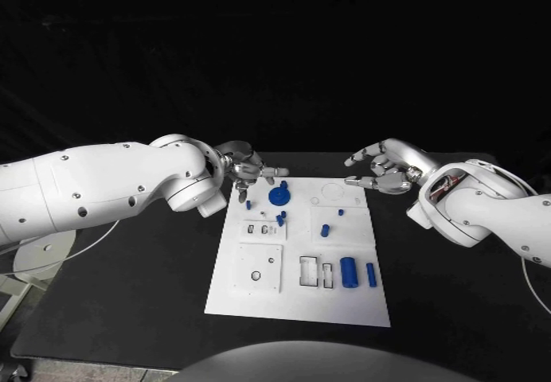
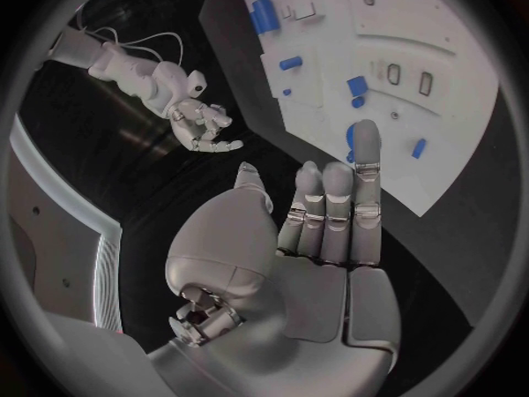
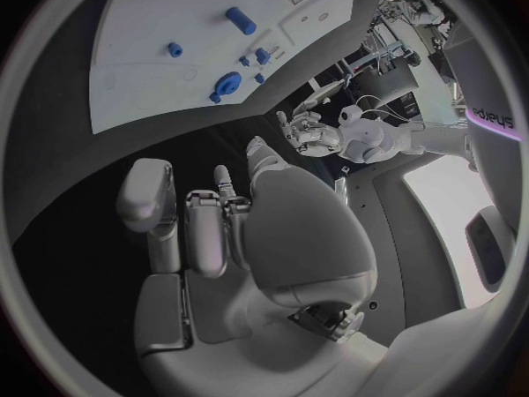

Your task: Assemble the parts on the task board

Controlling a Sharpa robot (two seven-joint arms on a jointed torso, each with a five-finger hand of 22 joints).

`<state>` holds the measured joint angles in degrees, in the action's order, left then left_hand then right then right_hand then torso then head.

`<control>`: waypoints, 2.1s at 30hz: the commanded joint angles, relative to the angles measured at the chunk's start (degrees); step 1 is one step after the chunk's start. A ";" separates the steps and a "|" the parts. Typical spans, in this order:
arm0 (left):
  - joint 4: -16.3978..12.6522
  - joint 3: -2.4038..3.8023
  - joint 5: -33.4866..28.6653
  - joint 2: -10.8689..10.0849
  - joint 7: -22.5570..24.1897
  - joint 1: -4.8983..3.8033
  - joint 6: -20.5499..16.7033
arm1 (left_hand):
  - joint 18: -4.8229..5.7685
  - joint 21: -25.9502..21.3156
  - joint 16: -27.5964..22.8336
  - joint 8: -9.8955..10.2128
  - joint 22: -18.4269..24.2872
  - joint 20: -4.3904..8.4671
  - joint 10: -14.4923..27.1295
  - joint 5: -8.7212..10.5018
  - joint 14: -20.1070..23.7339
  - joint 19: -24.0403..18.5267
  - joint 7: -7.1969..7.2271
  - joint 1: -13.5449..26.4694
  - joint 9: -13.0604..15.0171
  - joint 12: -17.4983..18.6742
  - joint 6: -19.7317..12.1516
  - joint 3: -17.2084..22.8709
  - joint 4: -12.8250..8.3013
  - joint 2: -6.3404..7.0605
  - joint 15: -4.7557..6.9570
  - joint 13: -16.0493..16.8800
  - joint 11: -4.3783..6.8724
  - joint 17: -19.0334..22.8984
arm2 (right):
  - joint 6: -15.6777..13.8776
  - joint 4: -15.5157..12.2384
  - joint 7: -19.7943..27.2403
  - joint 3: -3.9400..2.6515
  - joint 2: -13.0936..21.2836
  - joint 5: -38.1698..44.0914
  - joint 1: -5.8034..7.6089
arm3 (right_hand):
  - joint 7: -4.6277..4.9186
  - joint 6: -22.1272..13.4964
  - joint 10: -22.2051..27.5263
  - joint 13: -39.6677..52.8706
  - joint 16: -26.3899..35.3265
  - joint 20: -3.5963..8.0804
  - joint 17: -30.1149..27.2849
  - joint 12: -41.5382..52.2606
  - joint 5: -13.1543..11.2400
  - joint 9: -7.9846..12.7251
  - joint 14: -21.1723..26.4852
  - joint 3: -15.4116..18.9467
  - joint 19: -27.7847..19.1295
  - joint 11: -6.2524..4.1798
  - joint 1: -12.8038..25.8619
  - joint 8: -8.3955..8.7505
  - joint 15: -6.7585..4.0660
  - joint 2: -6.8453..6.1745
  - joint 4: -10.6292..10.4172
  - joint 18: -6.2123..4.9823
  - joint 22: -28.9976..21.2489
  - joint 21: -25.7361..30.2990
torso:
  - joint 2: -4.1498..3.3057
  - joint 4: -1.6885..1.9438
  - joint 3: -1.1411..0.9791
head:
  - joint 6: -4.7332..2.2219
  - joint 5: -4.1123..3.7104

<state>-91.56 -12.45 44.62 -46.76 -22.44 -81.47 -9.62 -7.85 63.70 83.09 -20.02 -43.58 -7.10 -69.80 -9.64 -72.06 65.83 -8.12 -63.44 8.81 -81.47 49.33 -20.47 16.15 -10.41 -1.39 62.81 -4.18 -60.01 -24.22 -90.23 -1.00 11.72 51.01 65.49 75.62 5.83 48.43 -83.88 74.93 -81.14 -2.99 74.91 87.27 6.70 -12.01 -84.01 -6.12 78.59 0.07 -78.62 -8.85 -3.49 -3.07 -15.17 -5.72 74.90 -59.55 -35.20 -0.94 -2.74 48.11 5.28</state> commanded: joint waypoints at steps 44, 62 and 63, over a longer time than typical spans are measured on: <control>14.68 0.34 17.80 16.74 -16.07 5.26 17.73 | 5.62 22.61 6.91 -16.40 -37.68 4.34 -20.20 -4.13 -17.94 17.13 5.93 -1.16 30.16 -8.53 3.65 0.28 -0.49 -2.71 5.19 27.19 5.61 -29.99 | 5.29 0.73 2.69 0.98 -0.58 -3.64 -2.86 | 0.15 1.31 -2.34 11.61 0.57 -0.24 7.04 -0.48 4.66 0.88 -3.33 0.66 -0.22 0.46 1.20 0.25 0.39 1.51 -0.02 -0.36 3.93 1.09 | 0.94 -0.01 -0.26 | 1.89 0.23; 15.23 0.32 18.27 17.10 -16.25 6.09 18.90 | 5.44 21.92 6.91 -22.60 -37.26 5.20 -20.20 -3.97 -17.94 16.60 6.79 -1.18 44.41 -8.53 -0.25 1.92 0.04 -2.22 5.99 27.19 6.40 -29.99 | 5.27 1.29 2.54 0.98 -0.66 -3.73 -3.01 | 0.21 1.44 -2.21 11.49 0.73 -0.25 6.90 -0.60 4.68 0.89 -3.28 0.63 -0.27 0.51 1.17 0.22 0.41 1.59 0.01 -0.39 3.90 1.26 | 1.02 -0.05 -0.32 | 1.89 0.16; 15.31 0.32 18.27 17.23 -16.24 6.19 19.03 | 5.42 21.85 6.91 -22.39 -37.16 5.19 -20.20 -3.99 -17.94 16.50 6.76 -1.24 44.52 -8.53 -0.38 2.00 0.01 -2.23 5.97 27.19 6.37 -29.99 | 5.26 1.28 2.54 0.98 -0.66 -3.73 -3.01 | 0.22 1.44 -2.21 11.49 0.73 -0.25 6.90 -0.60 4.68 0.89 -3.28 0.63 -0.27 0.51 1.17 0.22 0.41 1.59 0.01 -0.39 3.90 1.26 | 0.98 -0.10 -0.32 | 1.89 0.28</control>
<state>-76.41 -12.14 62.62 -29.84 -38.59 -75.39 7.85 -3.12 85.80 89.86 -42.64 -74.92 -2.03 -84.00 -13.66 -83.97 82.74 -1.33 -64.59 53.28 -89.88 49.30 -18.77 16.10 -12.57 4.40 75.09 2.02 -74.92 -19.36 -89.00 1.22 12.71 50.40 61.90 72.65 6.07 49.40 -84.08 74.92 -80.70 -2.98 74.93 86.97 11.10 -11.20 -84.01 -5.39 78.59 0.27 -77.37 -8.85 -3.49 -1.81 -15.56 -5.72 74.91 -58.46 -34.19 -0.95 -3.06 50.00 5.28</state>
